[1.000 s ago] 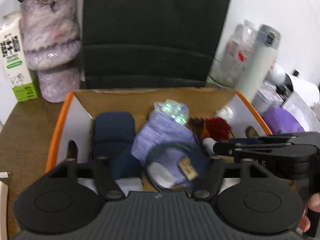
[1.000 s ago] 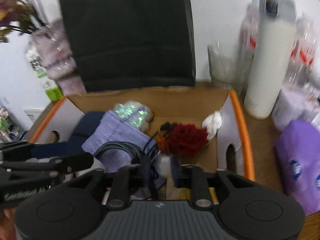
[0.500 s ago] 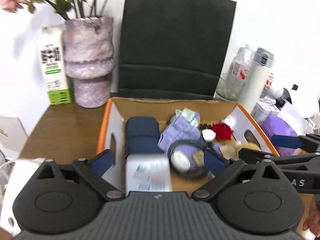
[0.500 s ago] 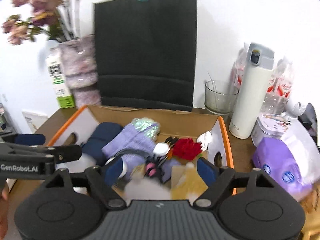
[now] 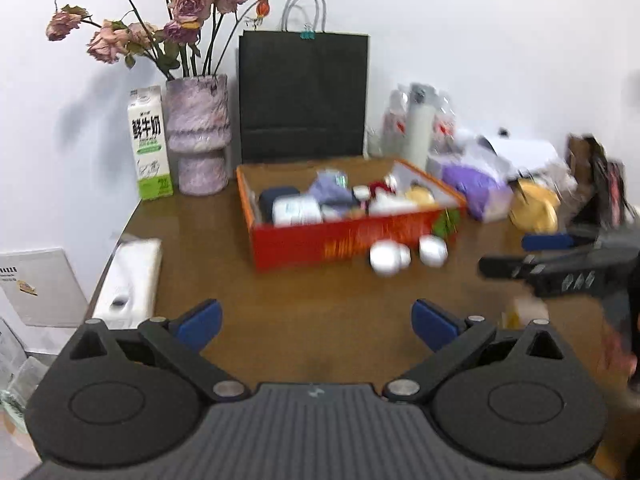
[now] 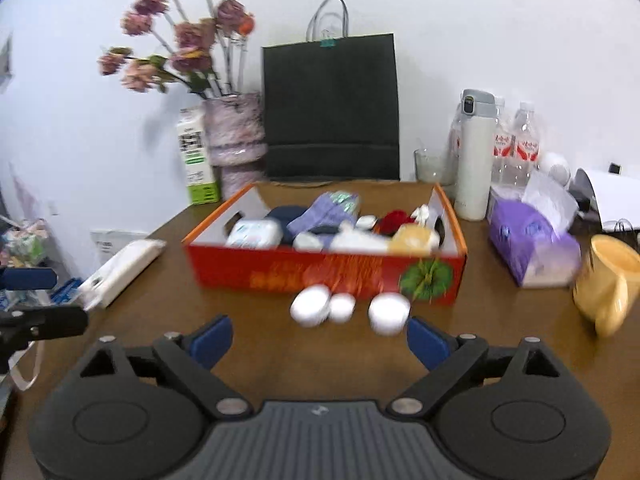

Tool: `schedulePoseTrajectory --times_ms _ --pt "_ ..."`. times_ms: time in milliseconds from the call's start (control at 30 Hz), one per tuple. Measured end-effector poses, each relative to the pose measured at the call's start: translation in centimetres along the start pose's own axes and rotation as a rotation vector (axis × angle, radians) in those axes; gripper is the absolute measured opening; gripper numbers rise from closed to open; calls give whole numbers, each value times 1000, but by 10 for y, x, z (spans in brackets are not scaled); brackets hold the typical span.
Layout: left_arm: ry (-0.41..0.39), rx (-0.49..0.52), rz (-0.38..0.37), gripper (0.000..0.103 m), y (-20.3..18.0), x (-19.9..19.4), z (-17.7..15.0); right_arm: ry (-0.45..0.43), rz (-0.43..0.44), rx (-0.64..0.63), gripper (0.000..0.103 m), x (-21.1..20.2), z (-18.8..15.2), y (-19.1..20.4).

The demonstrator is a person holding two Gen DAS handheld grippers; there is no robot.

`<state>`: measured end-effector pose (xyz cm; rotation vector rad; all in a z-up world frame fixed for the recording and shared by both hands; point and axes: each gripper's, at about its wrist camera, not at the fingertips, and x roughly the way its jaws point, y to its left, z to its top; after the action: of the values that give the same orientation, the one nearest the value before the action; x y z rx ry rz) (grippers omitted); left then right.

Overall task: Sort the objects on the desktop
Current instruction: 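Withdraw both grippers from the box back over the table, then grasp a white bottle cap with the left gripper while the right grasps the plug adapter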

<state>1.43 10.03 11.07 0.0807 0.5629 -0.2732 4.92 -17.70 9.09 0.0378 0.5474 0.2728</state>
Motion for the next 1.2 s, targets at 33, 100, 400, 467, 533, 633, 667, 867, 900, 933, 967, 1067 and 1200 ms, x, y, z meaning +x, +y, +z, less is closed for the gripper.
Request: schedulePoseTrajectory --times_ms 33,100,400,467,533,633,667,867,900,933,967,1067,1200 --pt "-5 14 -6 103 3 -8 -11 -2 5 2 97 -8 -11 1" --pt "-12 16 25 103 8 -23 -30 4 1 12 97 -19 -26 2" --pt "9 -33 103 103 30 -33 -70 14 -10 23 97 -31 -43 0" --pt "25 -38 113 103 35 -26 -72 15 -9 24 97 -30 -43 0" --pt "34 -48 117 103 40 -19 -71 20 -15 21 97 -26 -44 0" --pt "27 -36 139 103 45 -15 -68 29 -23 26 97 -22 -44 -1" --pt "26 -37 147 103 47 -16 -67 31 -23 27 97 -22 -44 -1" --pt "54 -16 218 103 50 -34 -67 14 -48 23 97 -26 -44 -6" --pt "68 -4 229 103 50 -34 -70 10 -51 23 97 -27 -44 -6" --pt "78 4 243 103 51 -32 -73 9 -54 21 97 -27 -43 -7" --pt "84 6 247 103 52 -30 -75 8 -58 19 97 -27 -43 -8" --pt "82 0 249 103 58 -25 -75 12 -65 24 97 -26 -43 -10" --pt "17 52 248 103 69 -15 -60 21 -71 22 97 -22 -44 -10"
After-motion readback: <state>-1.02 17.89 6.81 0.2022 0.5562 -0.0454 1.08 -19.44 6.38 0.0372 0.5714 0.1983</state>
